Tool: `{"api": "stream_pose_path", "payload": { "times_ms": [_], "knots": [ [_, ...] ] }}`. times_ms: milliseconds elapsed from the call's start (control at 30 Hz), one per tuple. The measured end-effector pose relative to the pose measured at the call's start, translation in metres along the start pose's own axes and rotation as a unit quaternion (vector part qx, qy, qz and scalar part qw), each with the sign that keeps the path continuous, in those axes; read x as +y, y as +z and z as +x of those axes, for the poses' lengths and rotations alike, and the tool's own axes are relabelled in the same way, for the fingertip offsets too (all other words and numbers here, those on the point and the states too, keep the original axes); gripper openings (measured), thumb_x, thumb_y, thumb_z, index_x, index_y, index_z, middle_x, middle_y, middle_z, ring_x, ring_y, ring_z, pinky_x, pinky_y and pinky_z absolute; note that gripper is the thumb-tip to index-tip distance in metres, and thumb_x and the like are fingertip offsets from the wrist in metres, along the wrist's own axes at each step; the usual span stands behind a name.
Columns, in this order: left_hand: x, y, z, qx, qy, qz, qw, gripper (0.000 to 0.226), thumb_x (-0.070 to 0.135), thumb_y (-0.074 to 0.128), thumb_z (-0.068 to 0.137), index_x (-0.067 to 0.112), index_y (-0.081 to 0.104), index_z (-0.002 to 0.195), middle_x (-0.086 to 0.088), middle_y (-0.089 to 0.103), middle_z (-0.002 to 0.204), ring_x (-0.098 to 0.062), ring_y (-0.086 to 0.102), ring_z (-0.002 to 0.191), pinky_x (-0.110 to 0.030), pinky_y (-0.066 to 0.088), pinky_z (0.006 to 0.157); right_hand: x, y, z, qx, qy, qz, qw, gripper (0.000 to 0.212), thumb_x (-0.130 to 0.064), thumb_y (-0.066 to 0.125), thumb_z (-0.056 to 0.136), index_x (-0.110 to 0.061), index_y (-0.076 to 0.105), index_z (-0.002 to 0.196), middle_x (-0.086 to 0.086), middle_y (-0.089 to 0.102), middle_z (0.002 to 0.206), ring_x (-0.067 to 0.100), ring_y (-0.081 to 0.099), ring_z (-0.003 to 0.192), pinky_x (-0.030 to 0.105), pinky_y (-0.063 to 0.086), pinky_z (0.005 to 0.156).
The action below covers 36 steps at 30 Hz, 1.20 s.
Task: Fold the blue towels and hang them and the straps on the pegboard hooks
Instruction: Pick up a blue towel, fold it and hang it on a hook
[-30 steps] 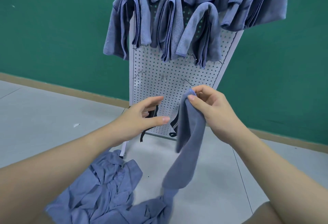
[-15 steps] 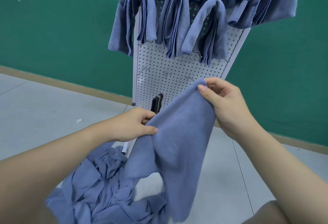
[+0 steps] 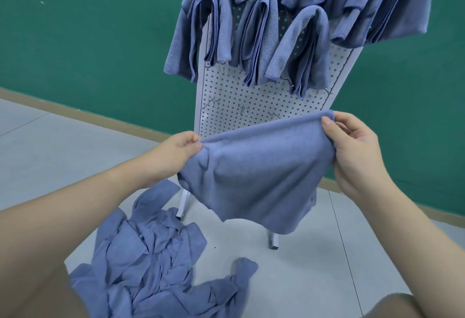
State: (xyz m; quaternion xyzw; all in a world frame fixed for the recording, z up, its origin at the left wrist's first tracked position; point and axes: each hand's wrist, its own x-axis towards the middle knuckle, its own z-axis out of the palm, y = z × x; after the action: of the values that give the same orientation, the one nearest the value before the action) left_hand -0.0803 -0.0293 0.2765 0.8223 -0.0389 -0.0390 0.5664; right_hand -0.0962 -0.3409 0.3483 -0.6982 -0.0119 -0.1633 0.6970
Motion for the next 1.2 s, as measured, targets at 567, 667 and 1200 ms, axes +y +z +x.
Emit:
{"api": "stream_pose_path", "payload": {
  "times_ms": [567, 667, 1200],
  "knots": [
    [0.048, -0.016, -0.048, -0.21, 0.096, 0.174, 0.957, 0.083, -0.003, 0.062, 0.083, 0.053, 0.03, 0.135, -0.02, 0.06, 0.103, -0.039, 0.05, 0.069, -0.053, 0.049, 0.064, 0.009, -0.029, 0.015, 0.075, 0.038, -0.006, 0.996, 0.01, -0.017, 0.065, 0.101, -0.014, 0.072, 0.108, 0.009, 0.068, 0.106, 0.018, 0.063, 0.091, 0.032, 0.052, 0.079],
    [0.046, -0.017, -0.05, -0.216, 0.095, 0.225, 0.945, 0.086, 0.001, 0.06, 0.083, 0.057, 0.024, 0.138, -0.021, 0.059, 0.104, -0.04, 0.049, 0.07, -0.044, 0.048, 0.064, 0.01, -0.031, 0.016, 0.078, 0.038, -0.009, 0.996, 0.008, -0.016, 0.066, 0.101, -0.015, 0.073, 0.105, 0.009, 0.069, 0.106, 0.018, 0.063, 0.092, 0.035, 0.051, 0.083],
    [0.049, -0.012, -0.056, -0.178, 0.17, 0.23, 0.942, 0.083, -0.007, 0.055, 0.089, 0.057, 0.037, 0.138, 0.035, 0.048, 0.137, -0.011, 0.059, 0.121, -0.037, 0.049, 0.103, 0.01, -0.037, 0.016, 0.068, 0.073, -0.015, 0.995, 0.012, -0.02, 0.064, 0.102, -0.015, 0.072, 0.109, 0.007, 0.069, 0.105, 0.019, 0.064, 0.084, 0.03, 0.057, 0.058]
  ]
}}
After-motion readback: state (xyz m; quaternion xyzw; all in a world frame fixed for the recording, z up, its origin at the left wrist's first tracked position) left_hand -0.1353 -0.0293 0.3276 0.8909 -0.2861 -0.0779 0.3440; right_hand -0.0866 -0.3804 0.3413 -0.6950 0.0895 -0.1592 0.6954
